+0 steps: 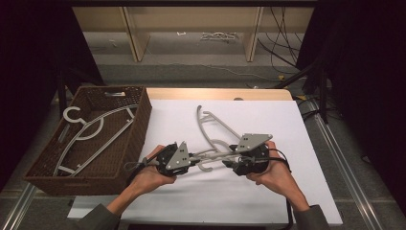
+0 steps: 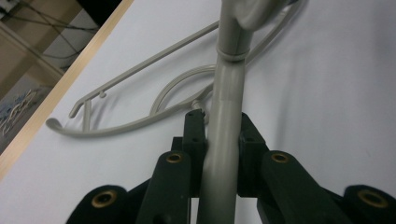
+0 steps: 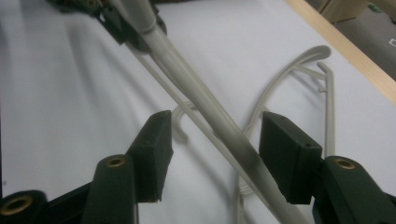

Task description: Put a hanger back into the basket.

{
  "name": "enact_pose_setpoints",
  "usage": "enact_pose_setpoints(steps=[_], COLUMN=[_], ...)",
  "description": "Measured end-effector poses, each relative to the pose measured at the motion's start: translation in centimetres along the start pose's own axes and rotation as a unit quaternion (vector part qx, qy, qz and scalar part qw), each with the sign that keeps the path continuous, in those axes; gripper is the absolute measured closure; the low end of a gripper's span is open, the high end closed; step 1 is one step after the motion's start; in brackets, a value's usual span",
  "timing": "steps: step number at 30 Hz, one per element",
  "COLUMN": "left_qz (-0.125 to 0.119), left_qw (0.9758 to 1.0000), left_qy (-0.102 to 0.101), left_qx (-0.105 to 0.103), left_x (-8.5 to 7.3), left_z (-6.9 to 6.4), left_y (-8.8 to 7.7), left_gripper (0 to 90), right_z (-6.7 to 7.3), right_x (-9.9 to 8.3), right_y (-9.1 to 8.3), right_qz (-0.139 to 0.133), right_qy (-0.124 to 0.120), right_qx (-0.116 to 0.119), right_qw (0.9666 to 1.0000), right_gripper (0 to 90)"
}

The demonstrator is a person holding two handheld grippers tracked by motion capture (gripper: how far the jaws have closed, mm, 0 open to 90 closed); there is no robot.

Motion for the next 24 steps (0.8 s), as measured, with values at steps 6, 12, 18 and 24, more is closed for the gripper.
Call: enact_pose_setpoints(steps=[6, 12, 18, 24], left_qz=[0.024, 0.048, 0.047, 0.023], left_qw=[0.9982, 0.9963, 0.9952, 0.9929], left_qy=[-0.055, -0.072, -0.086, -0.114], left_qx=[-0.003, -0.006, 0.004, 0.023], left_x=[-0.5, -0.2, 0.7, 2.2], left_z=[1.0, 1.9, 3.3, 5.8], left_y=[0.2, -0.1, -0.3, -1.6], left_gripper=[78.5, 78.7, 78.6, 78.6], right_z=[-1.3, -1.1, -1.1, -1.2], right_x=[0.2, 0.2, 0.2, -0.1], right_y=[-0.5, -0.6, -0.9, -1.8], right_qz=[-0.023, -0.022, -0.029, -0.05], right_qy=[0.032, 0.031, 0.038, 0.055], right_qx=[-0.033, -0.033, -0.038, -0.049], right_qw=[0.9987, 0.9987, 0.9981, 0.996], right_gripper=[38.5, 38.5, 38.5, 37.9])
Point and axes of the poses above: each handheld gripper's, and its own axes: y roughly forward along the jaws, x roughly out of its top, z roughly to its left, the point moved 9 cm from there along y, roughly forward along the jaws, and after that the axes turned 2 degrees about -z, right-handed, at the moved point
